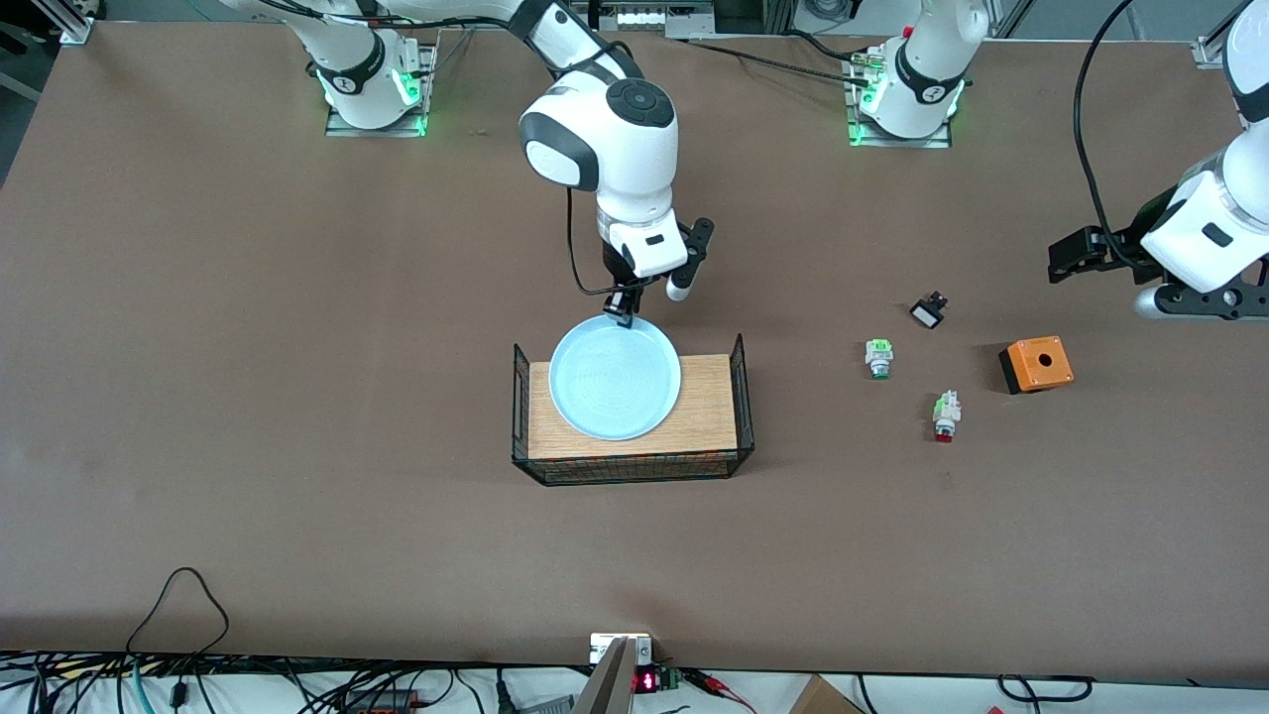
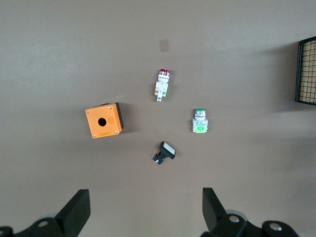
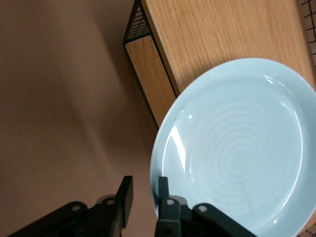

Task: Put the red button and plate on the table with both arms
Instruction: 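Lift the blue plate off the tray with the right gripper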

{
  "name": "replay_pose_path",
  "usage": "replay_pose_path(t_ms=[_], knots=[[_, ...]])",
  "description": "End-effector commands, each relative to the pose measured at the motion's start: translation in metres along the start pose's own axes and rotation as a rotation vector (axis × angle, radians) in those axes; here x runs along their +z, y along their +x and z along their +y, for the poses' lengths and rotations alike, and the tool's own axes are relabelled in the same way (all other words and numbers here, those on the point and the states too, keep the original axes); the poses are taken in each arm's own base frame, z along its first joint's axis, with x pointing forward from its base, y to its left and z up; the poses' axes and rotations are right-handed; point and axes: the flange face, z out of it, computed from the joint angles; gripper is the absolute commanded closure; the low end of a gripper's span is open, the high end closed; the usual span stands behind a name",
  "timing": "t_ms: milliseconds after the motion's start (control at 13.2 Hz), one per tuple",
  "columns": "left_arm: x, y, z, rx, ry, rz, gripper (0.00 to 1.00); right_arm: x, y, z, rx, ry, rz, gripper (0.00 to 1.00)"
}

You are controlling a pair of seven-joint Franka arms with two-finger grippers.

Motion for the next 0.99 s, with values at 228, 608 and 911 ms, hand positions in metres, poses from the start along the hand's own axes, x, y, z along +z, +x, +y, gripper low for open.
replay_pose_path(t_ms=[228,608,911], knots=[[-0.01,0.004,0.012,0.029,-0.013,0.074,0.0,-0.021,0.001,-0.003,-0.021,-0.024,-0.011,1.0],[0.0,-0.038,0.022,0.038,0.008,0.159,0.0,-0.073,0.001,-0.007,-0.012,-0.044,0.004,1.0],[0.002,-0.03,0.017,0.03,0.003,0.153,0.0,-0.133,-0.006,0.0,0.018,-0.072,0.054,1.0]])
